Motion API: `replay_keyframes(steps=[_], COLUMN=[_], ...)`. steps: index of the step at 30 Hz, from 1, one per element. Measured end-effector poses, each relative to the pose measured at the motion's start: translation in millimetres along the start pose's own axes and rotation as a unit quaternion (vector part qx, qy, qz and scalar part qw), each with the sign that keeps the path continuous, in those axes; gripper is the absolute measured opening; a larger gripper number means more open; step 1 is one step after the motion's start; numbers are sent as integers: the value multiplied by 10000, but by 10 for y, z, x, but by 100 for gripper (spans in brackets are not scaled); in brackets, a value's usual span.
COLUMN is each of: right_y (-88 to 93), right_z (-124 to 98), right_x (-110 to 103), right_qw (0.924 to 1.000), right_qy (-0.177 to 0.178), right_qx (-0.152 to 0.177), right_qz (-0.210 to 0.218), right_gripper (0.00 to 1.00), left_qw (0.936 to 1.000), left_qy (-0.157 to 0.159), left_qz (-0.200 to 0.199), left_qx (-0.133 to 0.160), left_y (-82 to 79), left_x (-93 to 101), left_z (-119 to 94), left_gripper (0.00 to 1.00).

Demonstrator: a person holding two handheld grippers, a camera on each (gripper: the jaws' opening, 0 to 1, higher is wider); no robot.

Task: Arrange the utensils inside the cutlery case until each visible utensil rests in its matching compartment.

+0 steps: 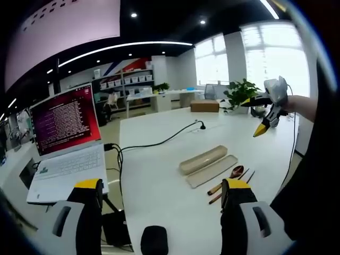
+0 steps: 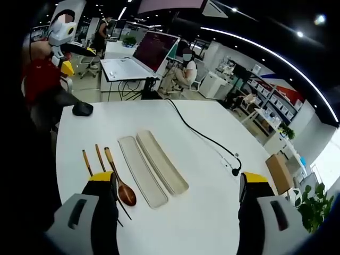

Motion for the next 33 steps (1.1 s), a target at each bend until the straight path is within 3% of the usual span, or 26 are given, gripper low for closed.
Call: replay_keyframes(steps=[5,8,18,23,30,33], right_y=[30,37,44,79,76,72], right_z=[35,49,123,136,174,213], right_x=[-26,-25,-66,-83,-176,-223], right_qw=[9999,9998,9989,9973,9946,9930], right_qy=[-90,-113,-257,-274,-478,-545], right_qx=[-107,-132,-273,-444,-520,-525], right_qz=[-62,-73,-296,-523,-756,-911], right_gripper=[90,90,90,93,91,94], left_qw=[10000,9996,9991,9998,9993,10000], left_qy=[-3,-2,48,4,82,-13], left_qz=[-31,-147,-47,-41,57,-29], left_qx=[-72,-260,-422,-200,-351,11], left_y=[24,68,122,71,99,-20], left_x=[-17,-47,-30,-12,57,36], left_z=[32,62,86,69,19,-37], left_gripper=[95,95,90,90,88,88])
Point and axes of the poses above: the point that each gripper's makers call its tool centre point, and the gripper's own axes: z roughly forward along the fingers, x roughly to its right, y roughly out of its underside, the point moved 3 cm from there along -z, roughly backward along the fingers, and after that the axes turned 7 degrees about z, right-handed, at the moved point
